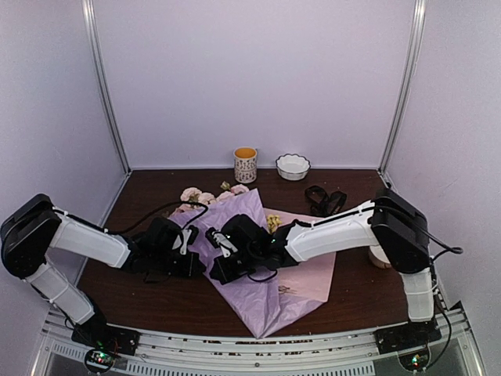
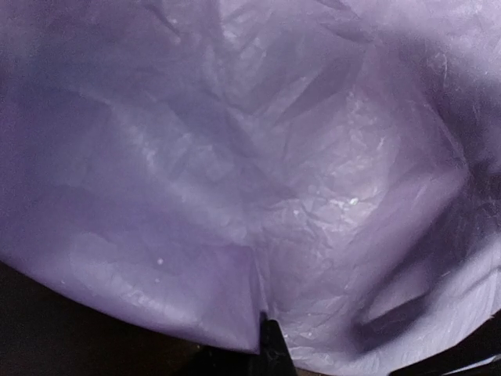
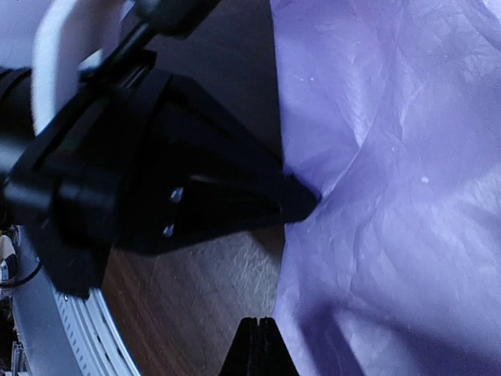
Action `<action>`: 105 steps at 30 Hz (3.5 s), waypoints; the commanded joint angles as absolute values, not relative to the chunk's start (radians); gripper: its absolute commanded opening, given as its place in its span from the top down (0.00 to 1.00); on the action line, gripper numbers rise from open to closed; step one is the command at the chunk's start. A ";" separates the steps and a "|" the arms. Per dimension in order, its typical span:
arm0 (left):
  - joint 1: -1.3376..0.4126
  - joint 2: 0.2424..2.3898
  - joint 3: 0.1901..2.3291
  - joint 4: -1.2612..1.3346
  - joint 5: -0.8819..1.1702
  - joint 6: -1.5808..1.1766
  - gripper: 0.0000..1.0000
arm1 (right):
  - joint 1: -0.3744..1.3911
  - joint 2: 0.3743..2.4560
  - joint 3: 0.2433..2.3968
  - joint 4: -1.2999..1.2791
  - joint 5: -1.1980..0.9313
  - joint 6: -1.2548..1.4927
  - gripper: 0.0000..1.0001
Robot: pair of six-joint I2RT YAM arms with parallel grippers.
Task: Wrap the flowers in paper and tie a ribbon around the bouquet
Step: Press the fold line on the 2/3-folded wrapping paper.
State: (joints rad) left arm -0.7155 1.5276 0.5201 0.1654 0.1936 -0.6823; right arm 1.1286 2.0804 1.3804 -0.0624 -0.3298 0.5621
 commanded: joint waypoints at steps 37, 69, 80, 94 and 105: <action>-0.719 1.536 0.531 0.130 0.107 -0.638 1.00 | 1.347 1.785 0.868 -0.371 -0.433 0.760 1.00; -0.719 1.545 0.534 0.142 0.123 -0.633 1.00 | 1.145 2.089 1.318 -0.388 -0.510 0.494 1.00; -0.719 1.537 0.543 0.117 0.099 -0.616 1.00 | 1.268 1.888 0.970 -0.344 -0.499 0.589 1.00; -0.720 1.514 0.543 0.097 0.085 -0.601 1.00 | 1.257 1.434 0.810 -0.216 -0.340 0.575 0.84; -0.720 1.513 0.541 0.097 0.083 -0.600 1.00 | 0.977 1.450 0.877 -0.088 -0.125 0.609 0.44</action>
State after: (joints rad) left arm -0.7235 1.5219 0.5335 0.1181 0.1078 -0.6167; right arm 1.0386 1.3636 0.8295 -0.1444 -0.2127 0.5983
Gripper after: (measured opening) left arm 0.010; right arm 0.548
